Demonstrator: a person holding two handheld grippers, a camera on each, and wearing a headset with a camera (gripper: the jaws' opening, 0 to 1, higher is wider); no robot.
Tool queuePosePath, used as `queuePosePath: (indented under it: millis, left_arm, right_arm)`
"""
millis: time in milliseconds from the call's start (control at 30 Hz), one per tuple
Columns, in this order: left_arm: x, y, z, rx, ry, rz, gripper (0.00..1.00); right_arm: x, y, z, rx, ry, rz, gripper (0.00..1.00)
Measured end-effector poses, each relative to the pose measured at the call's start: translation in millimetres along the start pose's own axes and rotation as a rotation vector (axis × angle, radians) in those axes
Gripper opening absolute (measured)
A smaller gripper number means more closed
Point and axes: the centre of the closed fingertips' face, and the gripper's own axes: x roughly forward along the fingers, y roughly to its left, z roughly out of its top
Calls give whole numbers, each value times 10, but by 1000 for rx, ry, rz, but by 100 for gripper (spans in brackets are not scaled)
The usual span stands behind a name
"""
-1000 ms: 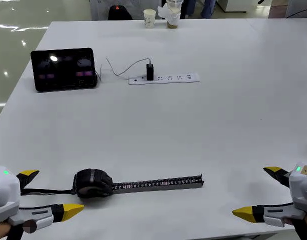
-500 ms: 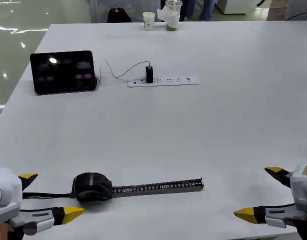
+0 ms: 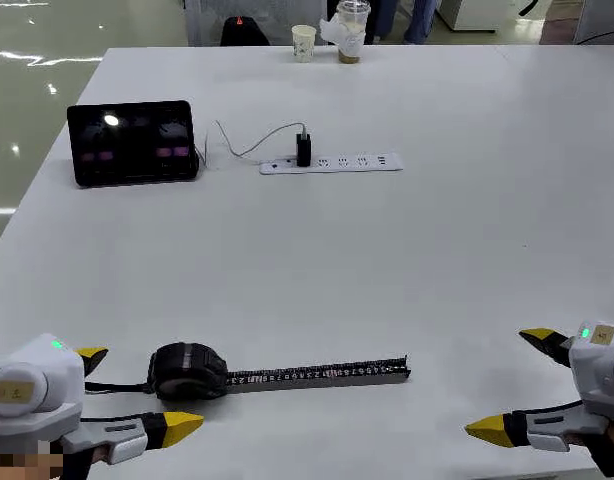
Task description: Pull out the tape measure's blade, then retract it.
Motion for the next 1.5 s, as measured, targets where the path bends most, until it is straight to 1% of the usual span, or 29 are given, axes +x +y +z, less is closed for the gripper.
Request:
queuePosePath:
  millis: [100,233,367,400,467,533,567,600,667,733,833,900,1033,1067,1133,1200,1233,1300,1433,1500]
  left_arm:
    - [43,-46,4,-19,2,22,99]
    - [86,-82,8,-52,-9,20,99]
    - [107,-144,33,-55,-14,20,99]
    - [114,-140,65,-54,-29,38,99]
    - [128,-141,71,-64,-28,47,99]
    - [146,-137,92,-81,-40,69,99]
    - [158,-130,116,-86,-50,88,99]
    - [165,-129,122,-89,-53,95,99]
    - [186,-123,146,-100,-64,118,99]
    - [210,-124,165,-107,-65,128,99]
    - [232,-95,232,-153,-92,151,99]
    - [239,-72,268,-166,-106,180,99]
    - [274,-32,293,-174,-108,236,99]
    - [276,-16,327,-183,-122,256,99]
    - [284,-4,365,-188,-140,274,99]
    - [307,35,383,-172,-167,304,99]
    - [312,30,381,-165,-169,321,99]
    - [326,58,336,-166,-170,352,99]
    - [346,57,244,-193,-173,375,99]
    - [352,51,194,-204,-175,378,99]
  right_arm:
    - [22,2,34,-15,1,5,99]
    - [40,36,101,-37,7,18,99]
    - [60,45,157,-60,9,26,99]
    - [71,41,174,-65,9,30,99]
    - [84,39,195,-73,9,31,99]
    - [104,31,211,-75,10,32,99]
    - [116,37,215,-74,14,38,99]
    - [124,40,214,-78,18,40,99]
    - [145,61,218,-101,33,46,99]
    - [165,61,241,-109,39,55,99]
    - [199,51,271,-140,50,61,99]
    - [225,39,278,-157,64,65,99]
    - [266,55,323,-183,77,82,99]
    - [280,66,347,-191,77,88,99]
    - [298,75,375,-201,80,93,99]
    - [331,72,404,-217,85,101,99]
    - [352,78,420,-231,88,107,99]
    - [386,97,445,-249,95,117,99]
    - [437,129,487,-280,104,136,99]
    - [459,134,502,-295,109,143,99]
